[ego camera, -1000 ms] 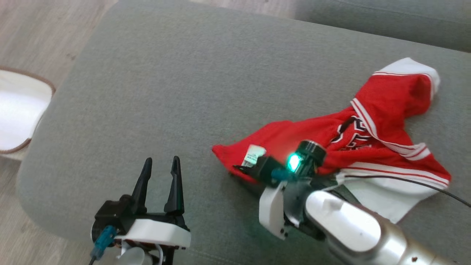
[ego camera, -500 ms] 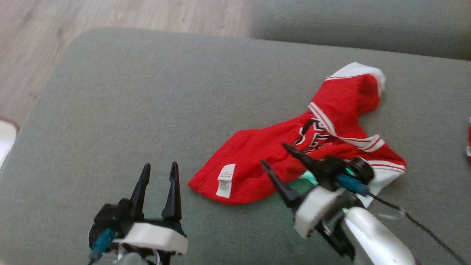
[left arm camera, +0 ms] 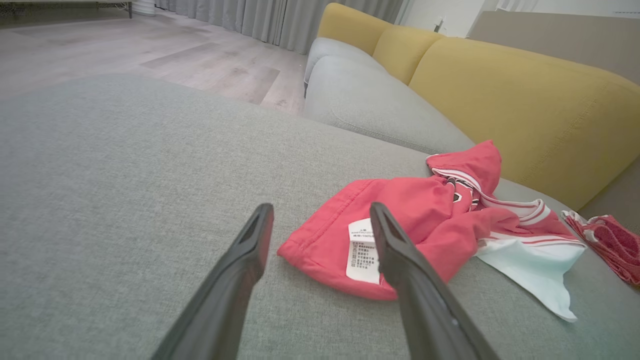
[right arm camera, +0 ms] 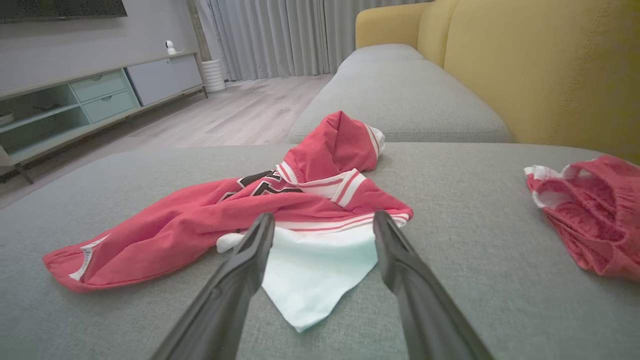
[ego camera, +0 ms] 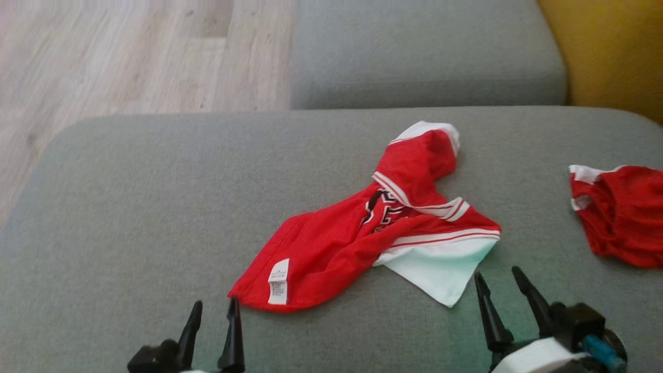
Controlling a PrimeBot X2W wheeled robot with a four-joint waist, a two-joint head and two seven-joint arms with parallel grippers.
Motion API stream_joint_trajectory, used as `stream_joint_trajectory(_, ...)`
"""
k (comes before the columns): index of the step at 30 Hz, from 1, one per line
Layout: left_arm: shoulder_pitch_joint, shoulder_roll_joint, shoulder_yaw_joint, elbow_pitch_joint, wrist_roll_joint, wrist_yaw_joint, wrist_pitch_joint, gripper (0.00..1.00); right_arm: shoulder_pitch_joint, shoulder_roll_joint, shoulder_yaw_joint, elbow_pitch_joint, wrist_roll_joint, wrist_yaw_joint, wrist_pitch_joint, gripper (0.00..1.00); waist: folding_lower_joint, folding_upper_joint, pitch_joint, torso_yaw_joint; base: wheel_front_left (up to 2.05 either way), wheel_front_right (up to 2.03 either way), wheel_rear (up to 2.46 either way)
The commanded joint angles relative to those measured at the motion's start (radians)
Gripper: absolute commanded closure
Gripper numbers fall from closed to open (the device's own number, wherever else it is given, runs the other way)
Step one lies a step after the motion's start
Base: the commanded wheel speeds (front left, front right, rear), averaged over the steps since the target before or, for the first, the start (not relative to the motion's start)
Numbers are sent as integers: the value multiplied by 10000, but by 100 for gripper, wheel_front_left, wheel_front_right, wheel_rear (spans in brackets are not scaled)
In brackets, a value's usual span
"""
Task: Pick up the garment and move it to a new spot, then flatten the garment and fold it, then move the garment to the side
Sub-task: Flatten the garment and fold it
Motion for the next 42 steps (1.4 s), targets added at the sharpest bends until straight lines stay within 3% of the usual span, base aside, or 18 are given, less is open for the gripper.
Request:
stream_joint_trajectory(1, -187, 199, 452, -224, -52, 80, -141, 0, -230, 31, 202, -427, 165, -9, -194, 0, 2, -1, -199, -226, 0, 0, 0)
stream_joint_trajectory(23, -238, 475, 418, -213, 114, 275, -94, 0, -241, 35, -37, -246, 258, -9, -14, 0, 2, -1, -55, -165, 0, 0, 0)
stream_joint_trajectory(37, -2081, 81, 131, 1649, -208, 567, 2029, 0, -838, 35, 280, -132, 240, -9, 597, 0, 2, -1, 938, -546, 0, 0, 0)
stream_joint_trajectory(42, -2319, -99, 120, 2111, -444, 385, 2212, 0, -1124, 35, 568, 218, 269, -9, 553, 0, 2, -1, 1175, -774, 0, 0, 0)
